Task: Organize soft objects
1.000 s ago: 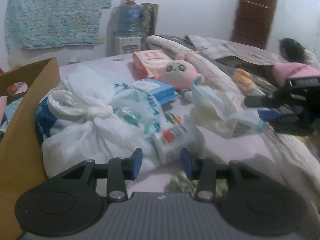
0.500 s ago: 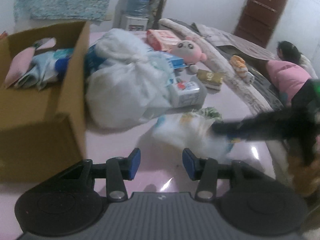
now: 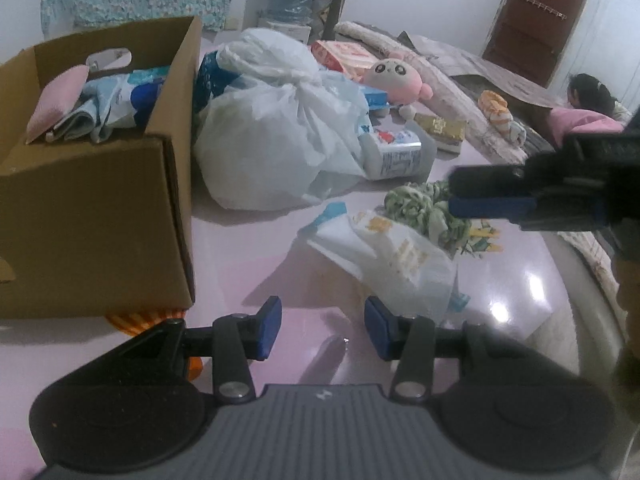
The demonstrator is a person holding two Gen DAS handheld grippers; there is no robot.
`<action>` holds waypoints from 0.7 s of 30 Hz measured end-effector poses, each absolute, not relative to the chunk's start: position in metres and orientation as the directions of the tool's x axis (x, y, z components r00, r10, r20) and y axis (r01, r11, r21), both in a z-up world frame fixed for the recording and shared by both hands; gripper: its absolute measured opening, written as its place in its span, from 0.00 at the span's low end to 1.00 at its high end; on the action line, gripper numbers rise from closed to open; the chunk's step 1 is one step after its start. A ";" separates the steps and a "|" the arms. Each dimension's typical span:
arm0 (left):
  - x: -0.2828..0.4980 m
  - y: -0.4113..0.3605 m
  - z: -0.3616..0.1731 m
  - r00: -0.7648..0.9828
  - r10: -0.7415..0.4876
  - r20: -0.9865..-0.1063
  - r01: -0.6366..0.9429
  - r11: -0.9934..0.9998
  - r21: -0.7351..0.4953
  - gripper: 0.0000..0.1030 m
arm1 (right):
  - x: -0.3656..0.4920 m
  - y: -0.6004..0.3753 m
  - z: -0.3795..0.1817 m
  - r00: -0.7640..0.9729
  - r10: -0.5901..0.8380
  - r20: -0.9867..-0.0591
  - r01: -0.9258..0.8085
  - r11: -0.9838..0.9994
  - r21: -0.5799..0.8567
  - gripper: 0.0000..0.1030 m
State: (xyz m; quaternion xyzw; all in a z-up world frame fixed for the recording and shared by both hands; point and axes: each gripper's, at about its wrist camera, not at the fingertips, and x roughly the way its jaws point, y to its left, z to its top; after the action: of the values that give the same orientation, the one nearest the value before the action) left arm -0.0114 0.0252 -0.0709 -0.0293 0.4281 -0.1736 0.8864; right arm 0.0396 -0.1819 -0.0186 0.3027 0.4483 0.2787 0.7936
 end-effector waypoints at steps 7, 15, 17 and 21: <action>-0.012 0.032 -0.079 0.553 -0.327 -0.766 0.272 0.940 -0.205 0.45 | 0.056 -0.150 -0.068 0.322 0.703 -0.635 -0.097 0.691 0.716 0.00; -0.015 0.049 -0.073 0.551 -0.361 -0.753 0.251 0.932 -0.263 0.50 | 0.060 -0.142 -0.079 0.311 0.708 -0.635 -0.091 0.687 0.721 0.00; -0.016 0.052 -0.071 0.550 -0.379 -0.744 0.253 0.925 -0.284 0.55 | 0.061 -0.143 -0.080 0.310 0.713 -0.628 -0.083 0.679 0.730 0.00; -0.013 0.053 -0.068 0.534 -0.434 -0.726 0.253 0.901 -0.353 0.70 | 0.056 -0.155 -0.067 0.339 0.740 -0.581 -0.089 0.640 0.763 0.11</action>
State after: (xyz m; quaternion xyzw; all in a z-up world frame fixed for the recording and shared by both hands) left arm -0.0132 0.0525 -0.0683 -0.1029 0.4407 -0.1975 0.8696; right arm 0.0563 -0.1547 -0.0673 0.3223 0.5046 0.2755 0.7520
